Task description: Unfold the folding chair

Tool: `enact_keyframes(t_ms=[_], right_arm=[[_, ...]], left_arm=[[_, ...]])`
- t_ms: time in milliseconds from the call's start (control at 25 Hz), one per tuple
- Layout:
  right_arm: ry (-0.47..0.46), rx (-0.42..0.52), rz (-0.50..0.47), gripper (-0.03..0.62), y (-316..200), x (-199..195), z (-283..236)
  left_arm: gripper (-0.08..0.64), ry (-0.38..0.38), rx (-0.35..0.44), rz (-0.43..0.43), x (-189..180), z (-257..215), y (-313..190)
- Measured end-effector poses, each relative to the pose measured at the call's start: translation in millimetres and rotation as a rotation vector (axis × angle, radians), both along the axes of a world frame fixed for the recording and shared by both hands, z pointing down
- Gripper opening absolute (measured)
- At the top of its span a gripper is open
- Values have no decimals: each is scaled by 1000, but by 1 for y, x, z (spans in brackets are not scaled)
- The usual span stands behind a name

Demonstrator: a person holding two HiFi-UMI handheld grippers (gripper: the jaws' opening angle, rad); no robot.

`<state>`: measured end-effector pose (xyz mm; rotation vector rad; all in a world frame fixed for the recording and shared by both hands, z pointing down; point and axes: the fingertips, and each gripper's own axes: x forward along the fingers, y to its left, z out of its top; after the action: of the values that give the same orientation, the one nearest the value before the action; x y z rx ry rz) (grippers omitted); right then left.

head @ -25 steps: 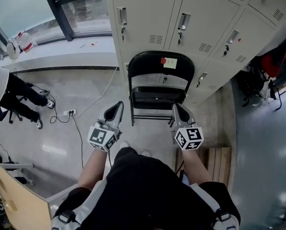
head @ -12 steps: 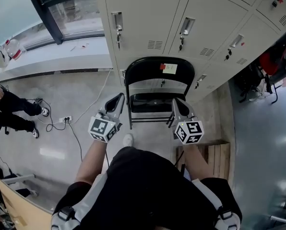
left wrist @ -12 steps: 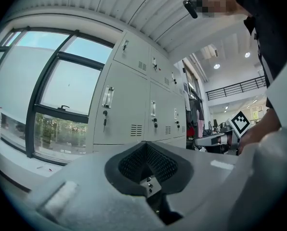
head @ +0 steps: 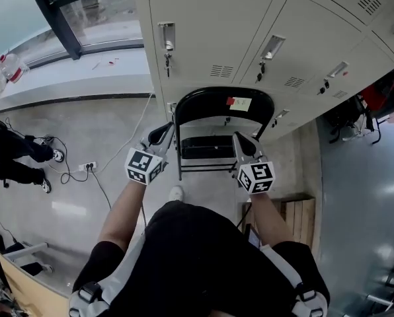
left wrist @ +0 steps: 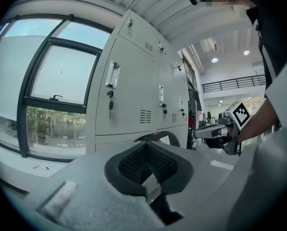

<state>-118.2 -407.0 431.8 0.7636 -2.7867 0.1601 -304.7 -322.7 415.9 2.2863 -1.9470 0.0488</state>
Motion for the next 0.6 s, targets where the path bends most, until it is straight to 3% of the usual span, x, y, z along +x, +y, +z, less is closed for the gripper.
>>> enact_keyframes(t_ms=[280, 440, 600], right_arm=[[73, -52, -29, 5, -14, -28, 50], [122, -68, -59, 5, -13, -42, 73], [181, -49, -93, 5, -13, -52, 86]], left_arm=[[3, 14, -98, 32, -26, 36, -28], [126, 6, -165, 74, -28, 55, -51], [167, -22, -225, 140, -30, 71, -79]])
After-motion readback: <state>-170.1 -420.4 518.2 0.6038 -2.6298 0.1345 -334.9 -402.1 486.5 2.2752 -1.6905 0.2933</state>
